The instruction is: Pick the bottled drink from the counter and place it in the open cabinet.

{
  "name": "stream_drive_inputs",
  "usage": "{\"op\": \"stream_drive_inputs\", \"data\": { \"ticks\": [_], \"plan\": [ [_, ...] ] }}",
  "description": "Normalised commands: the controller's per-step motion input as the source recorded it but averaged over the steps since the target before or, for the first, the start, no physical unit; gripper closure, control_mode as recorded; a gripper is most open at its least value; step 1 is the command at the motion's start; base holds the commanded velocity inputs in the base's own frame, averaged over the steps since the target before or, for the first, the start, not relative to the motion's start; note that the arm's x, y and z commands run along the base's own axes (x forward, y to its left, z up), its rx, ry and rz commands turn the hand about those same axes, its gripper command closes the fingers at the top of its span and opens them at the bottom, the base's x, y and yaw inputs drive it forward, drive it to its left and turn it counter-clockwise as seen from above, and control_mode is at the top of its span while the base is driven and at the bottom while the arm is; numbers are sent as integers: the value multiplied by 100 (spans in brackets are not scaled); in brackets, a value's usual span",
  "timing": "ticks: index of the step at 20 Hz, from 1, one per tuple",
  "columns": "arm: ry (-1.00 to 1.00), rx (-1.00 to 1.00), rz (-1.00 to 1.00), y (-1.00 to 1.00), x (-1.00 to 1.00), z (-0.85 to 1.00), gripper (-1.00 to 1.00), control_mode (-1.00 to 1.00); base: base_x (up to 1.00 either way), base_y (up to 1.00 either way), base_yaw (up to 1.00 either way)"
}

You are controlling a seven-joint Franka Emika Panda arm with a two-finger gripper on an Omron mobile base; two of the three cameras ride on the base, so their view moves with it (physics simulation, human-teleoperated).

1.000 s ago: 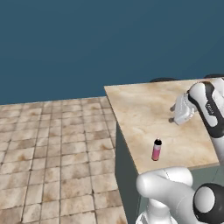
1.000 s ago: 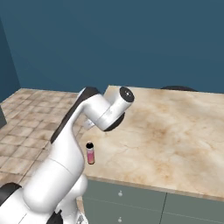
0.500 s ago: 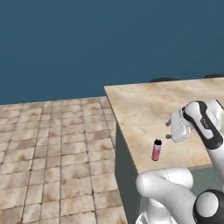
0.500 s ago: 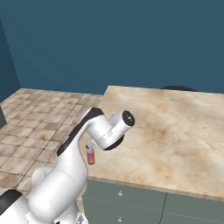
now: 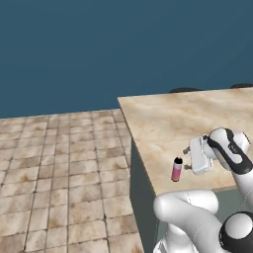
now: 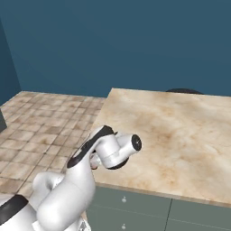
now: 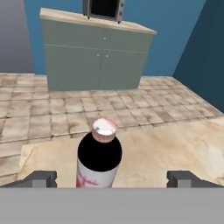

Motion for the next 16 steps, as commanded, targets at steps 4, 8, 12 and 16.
{"op": "stream_drive_inputs", "data": {
  "ticks": [4, 8, 12, 16],
  "plan": [
    [2, 12, 4, -2, 0, 0, -100, -100, 0, 0, 0],
    [5, 7, 1, 0, 0, -1, -100, -100, 0, 0, 0],
    [7, 4, 1, 0, 0, -3, -100, -100, 0, 0, 0],
    [13, 3, 2, 0, 0, -19, -100, -100, 0, 0, 0]
  ]
}}
